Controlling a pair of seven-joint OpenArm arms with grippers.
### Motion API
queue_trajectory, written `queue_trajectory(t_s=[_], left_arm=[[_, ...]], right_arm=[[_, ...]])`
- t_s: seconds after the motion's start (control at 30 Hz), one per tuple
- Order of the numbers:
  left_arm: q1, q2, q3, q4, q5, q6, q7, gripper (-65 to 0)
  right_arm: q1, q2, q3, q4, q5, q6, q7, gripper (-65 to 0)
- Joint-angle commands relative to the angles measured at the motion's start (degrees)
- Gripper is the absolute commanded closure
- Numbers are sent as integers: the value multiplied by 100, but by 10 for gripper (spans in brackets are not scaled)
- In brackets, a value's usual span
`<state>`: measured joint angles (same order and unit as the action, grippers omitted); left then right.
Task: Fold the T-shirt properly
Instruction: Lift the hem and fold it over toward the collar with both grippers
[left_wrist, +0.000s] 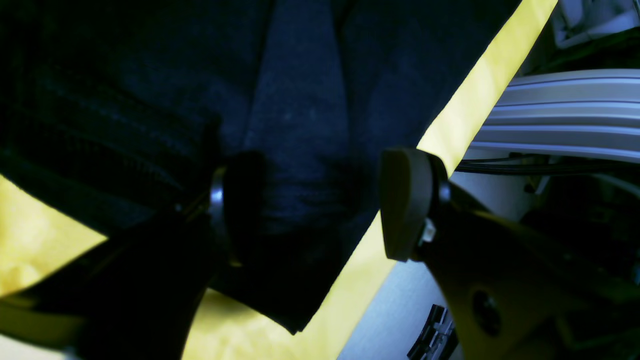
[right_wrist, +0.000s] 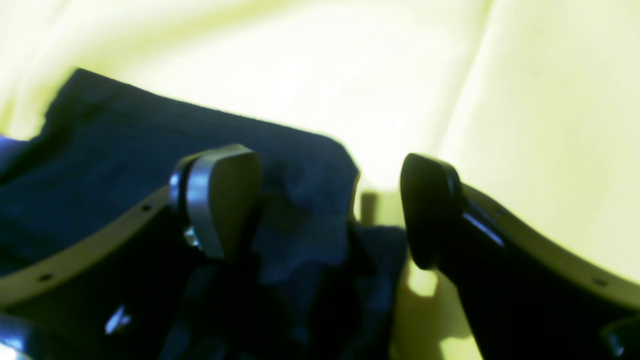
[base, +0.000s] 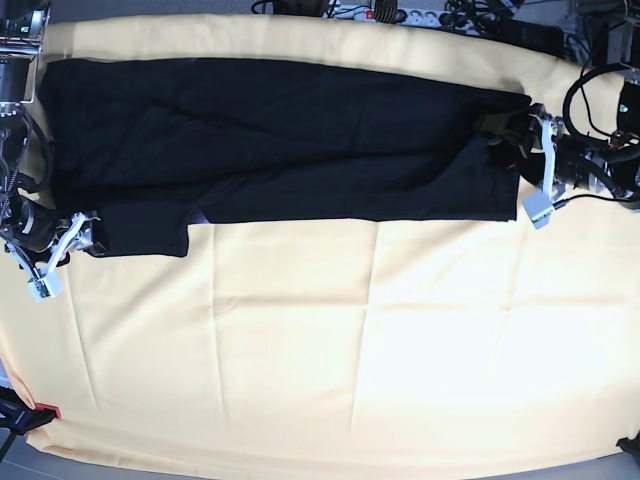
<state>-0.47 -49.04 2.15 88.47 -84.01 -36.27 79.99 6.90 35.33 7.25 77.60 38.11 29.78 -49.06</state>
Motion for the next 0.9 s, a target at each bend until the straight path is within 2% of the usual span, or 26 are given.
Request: queue_trajectory(t_s=[0.0,0.1,0.27,0.33,0.43,0.5,0.53,0.67,0.87], left_arm=[[-81,-144,-76,68,-99,-17,1,-390],[-81,-144,-76,68,-99,-17,1,-390],[-83,-144,-76,68,-99,-17,1,-390],[-81,-144,-76,68,-99,-17,1,-390],[-83,-144,-76,68,-99,-17,1,-390],[-83,-144,-76,68,-99,-17,1,-390],[-85,-144,-76,68,-99,-17,1,-390],[-83,-144,-76,68,-99,-20,1,-390],[-83,-144,-76,68,-99,-24,1,-390]], right_arm=[[201,101,63,-94,57,-42,105,-491],[415,-28,63,-664,66,-107,0,-491],[470,-103,63,-1027,407,297,-42,-475],[472,-129,63,-1027,586,540,-116,-398],[472,-131,63,-1025,894,914,-116,-183],[525,-131,63,-1010,1016,931,-179,-19],[570,-129,63,-1008,1054,929,-221,0],[726,-94,116,-859,1598,1022,-472,0],[671,-87,219,-175,2973,1022,-1832,0]])
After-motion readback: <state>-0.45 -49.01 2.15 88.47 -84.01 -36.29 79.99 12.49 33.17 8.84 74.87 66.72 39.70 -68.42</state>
